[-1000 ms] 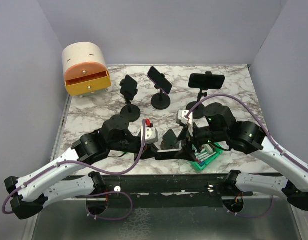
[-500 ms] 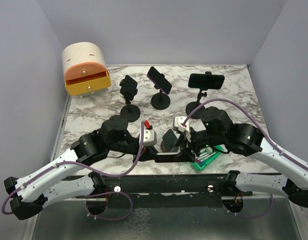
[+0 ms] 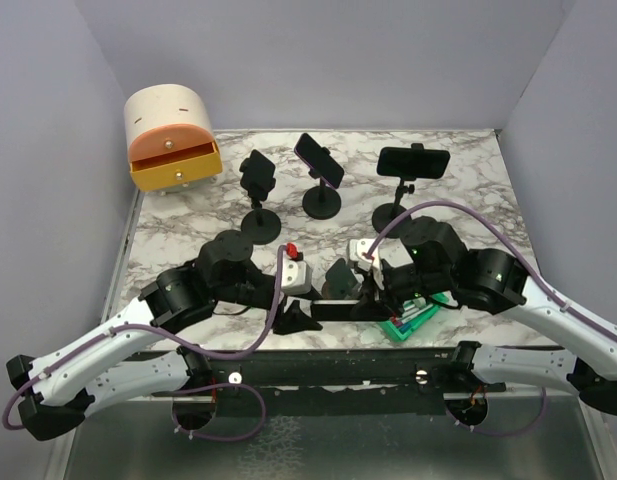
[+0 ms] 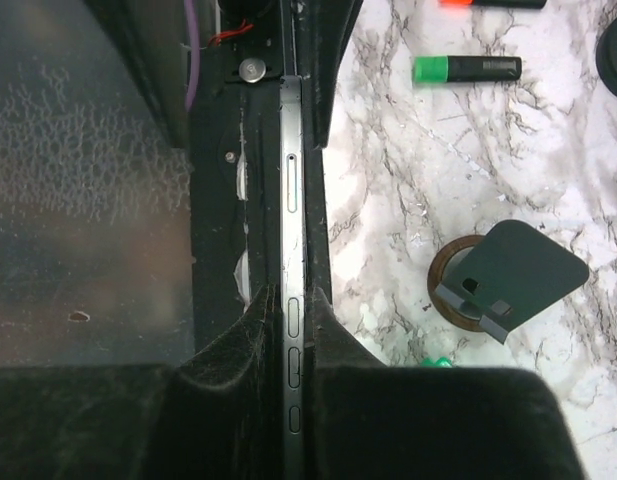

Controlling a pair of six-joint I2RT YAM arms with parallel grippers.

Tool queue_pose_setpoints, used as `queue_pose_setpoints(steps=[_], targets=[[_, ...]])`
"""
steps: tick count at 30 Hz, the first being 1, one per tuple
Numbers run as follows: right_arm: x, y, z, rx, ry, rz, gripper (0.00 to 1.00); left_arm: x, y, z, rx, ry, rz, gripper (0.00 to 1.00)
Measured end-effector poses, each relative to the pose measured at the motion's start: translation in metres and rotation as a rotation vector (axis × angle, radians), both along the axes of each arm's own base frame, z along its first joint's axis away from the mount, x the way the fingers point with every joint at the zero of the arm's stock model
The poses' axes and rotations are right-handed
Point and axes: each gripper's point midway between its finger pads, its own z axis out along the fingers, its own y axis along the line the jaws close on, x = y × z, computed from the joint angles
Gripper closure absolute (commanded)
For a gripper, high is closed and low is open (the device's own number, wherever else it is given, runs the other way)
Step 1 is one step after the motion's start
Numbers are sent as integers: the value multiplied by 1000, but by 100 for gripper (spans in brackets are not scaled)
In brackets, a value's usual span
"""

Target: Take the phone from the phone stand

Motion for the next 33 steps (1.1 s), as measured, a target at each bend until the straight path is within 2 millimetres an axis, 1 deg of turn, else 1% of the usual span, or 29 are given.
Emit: queue_pose_setpoints(steps=[4,6,8,9,11,12,16,19,22,26,30,33], targets=[[-1,-3,-2,1,5,-9,100,2,1,8,-28,-22,15,34],[-2,-5,0,25,3,-23,100,4,3,18,-66,-47,41,26],[-2,-7,6,71,-8,-45,99,9,6,29,-108,-72,82,20],[-3,-8,10,106,-14,-59,99,12,9,37,-142,-90,113,13],[-4,-10,22,193,-25,-88,100,18,17,52,-217,-123,183,4],[-5,-11,28,243,-28,-102,100,22,23,61,-270,-141,230,3],[-6,-9,59,465,-37,-140,100,30,43,86,-452,-156,365,3],[-8,-6,78,621,-29,-146,100,33,48,99,-567,-116,409,4],[-7,-1,90,739,-15,-144,100,34,42,98,-619,-48,406,6],[-5,5,99,877,11,-141,100,36,30,99,-652,56,395,9],[-1,9,104,997,50,-151,99,38,20,107,-691,132,379,20],[3,10,109,1071,77,-159,99,36,16,115,-729,159,357,28]])
